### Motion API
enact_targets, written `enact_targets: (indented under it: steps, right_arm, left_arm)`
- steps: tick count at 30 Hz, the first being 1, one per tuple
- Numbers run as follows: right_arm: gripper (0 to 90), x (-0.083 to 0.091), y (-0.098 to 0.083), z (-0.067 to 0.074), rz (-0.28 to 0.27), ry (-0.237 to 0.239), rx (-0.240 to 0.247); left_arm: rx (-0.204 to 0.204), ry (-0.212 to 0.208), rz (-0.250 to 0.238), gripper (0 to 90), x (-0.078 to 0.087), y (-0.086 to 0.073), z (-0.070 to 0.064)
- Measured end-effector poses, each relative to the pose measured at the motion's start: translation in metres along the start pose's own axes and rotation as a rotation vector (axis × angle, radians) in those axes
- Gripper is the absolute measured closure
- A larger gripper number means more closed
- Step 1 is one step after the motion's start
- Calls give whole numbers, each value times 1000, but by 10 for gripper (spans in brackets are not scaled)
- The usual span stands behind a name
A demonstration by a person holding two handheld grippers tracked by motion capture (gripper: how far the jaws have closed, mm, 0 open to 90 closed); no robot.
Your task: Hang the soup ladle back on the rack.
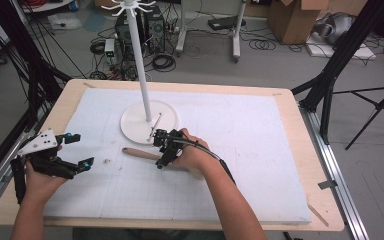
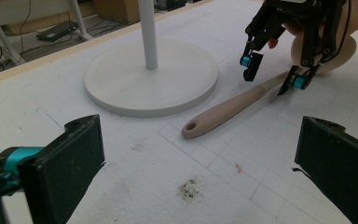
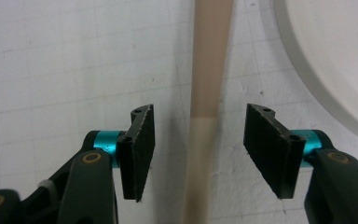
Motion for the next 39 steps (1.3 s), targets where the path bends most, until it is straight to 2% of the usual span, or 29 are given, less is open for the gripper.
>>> enact_targets:
  steps: [7,14,18,26,32,39]
  right_arm:
    - [494,-4,0,-2,11,8,-14]
    - [547,-4,-2,-2,26,4,-24]
    - [575,-6,-3,-1,41,0,-14]
    - [653,-6,-4,-3,47,-38,-2]
    - [733,-6,-3,0,50,-38,25]
    - [752,-6,-3,0,50,-37,11]
  left_arm:
    - [-1,0,-2,16,1,0,1]
    - [2,20,-4,17,2,0,3]
    - [0,25,-4,17,2,0,3]
    - [-4,35,0,17,2,0,3]
    - [-5,27,1,17,1,1,2]
    - [-6,26,-3,17,2,2,1]
Point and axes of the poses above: each handheld gripper's, and its own axes: x roughly backward along the jaws, y roughly out of its top, z roughly to its left, the point moved 8 cm from there along -x, roughly forward along the jaws, and after that the axes turned 1 degree about -y, right-handed, at the moved point
